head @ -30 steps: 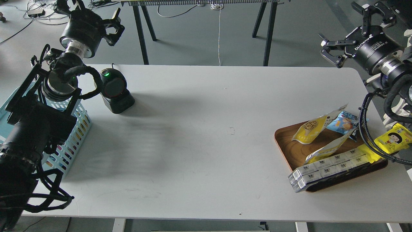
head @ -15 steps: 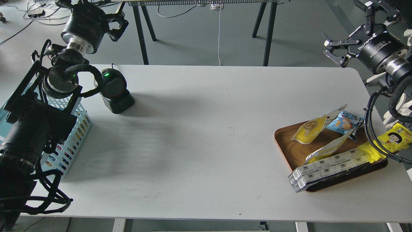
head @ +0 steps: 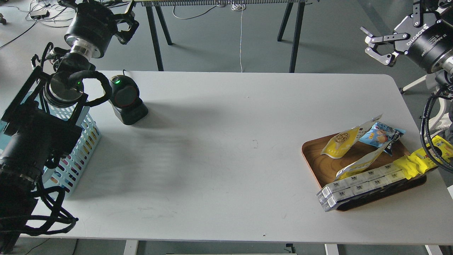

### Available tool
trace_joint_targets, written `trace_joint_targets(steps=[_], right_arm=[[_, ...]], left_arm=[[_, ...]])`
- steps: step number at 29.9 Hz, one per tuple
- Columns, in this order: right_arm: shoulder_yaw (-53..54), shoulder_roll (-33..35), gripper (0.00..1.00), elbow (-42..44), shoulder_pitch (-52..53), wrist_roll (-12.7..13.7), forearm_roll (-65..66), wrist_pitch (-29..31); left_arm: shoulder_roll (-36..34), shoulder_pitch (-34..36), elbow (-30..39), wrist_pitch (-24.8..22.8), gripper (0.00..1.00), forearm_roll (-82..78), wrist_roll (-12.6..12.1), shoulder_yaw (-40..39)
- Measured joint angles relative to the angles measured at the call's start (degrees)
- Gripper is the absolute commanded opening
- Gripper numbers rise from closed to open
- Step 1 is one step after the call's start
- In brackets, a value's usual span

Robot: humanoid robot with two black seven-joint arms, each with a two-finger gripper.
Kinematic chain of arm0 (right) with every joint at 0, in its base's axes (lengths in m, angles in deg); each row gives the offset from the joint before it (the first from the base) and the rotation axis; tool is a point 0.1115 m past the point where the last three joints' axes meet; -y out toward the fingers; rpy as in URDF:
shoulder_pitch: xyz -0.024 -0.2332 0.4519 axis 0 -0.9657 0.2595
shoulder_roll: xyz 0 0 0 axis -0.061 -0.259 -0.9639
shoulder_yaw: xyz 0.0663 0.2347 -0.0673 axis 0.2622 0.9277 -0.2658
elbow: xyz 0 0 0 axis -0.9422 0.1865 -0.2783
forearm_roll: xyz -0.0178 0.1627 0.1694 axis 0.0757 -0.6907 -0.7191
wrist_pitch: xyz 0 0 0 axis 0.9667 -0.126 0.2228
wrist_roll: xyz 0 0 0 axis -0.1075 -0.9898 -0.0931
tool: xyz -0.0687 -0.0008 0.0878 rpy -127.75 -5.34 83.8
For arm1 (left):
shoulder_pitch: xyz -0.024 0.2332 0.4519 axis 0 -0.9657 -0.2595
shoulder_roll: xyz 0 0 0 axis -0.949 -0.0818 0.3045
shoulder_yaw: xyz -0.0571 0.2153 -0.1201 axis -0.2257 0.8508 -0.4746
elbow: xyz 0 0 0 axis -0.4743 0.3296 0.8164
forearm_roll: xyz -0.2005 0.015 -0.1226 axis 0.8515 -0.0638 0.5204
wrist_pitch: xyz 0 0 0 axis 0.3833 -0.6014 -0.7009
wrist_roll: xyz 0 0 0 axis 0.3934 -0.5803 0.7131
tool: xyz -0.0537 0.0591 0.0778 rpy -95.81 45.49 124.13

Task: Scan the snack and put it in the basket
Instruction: 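Raise the right gripper and move it over the wooden snack tray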

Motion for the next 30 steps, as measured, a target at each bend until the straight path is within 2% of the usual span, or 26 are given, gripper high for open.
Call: trace_joint_targets(steps=[5, 10, 15, 20, 22, 24, 26, 30], right_arm=[[-6.1, 3.1, 0.99, -3.2, 4.9, 0.2, 1.2, -2.0], [-21.8, 3.5, 0.99, -3.9, 19.3, 0.4, 2.2, -2.3], [-42.4, -1.9, 0.99, -4.2, 38.9, 0.5, 1.8, -2.3], [-57.4, -11.2, 0.99, -4.8, 53.3, 1.0, 1.7, -2.3], [-61.8, -15.7, 0.99, -5.6, 57.5, 3.0, 1.8, -2.3], [-65.1, -19.6, 0.99, -6.9, 61.1, 6.9, 1.8, -2.4], [-68.1, -23.0, 0.99, -9.0, 64.8, 11.9, 1.7, -2.8], [-72.4, -27.8, 0.99, -13.4, 69.8, 19.7, 0.5, -5.7]], left_arm=[[0.0, 0.0, 0.0, -0.2, 1.0, 0.1, 0.0, 0.0], [-0.2, 0.4, 0.0, -1.7, 1.0, 0.1, 0.0, -0.2], [-0.4, 0.7, 0.0, -2.1, 1.0, 0.1, 0.0, -0.3], [-0.4, 1.0, 0.2, -2.4, 1.0, 0.1, -0.1, -0.3], [-0.4, 1.0, 0.4, -2.4, 1.0, 0.1, 0.0, -0.3], [-0.4, 1.0, 0.6, -2.5, 1.0, 0.1, 0.0, -0.3], [-0.5, 1.0, 0.7, -2.5, 1.0, 0.2, 0.1, -0.4], [-0.7, 1.0, 0.7, -2.5, 1.0, 0.2, 0.2, -0.6]])
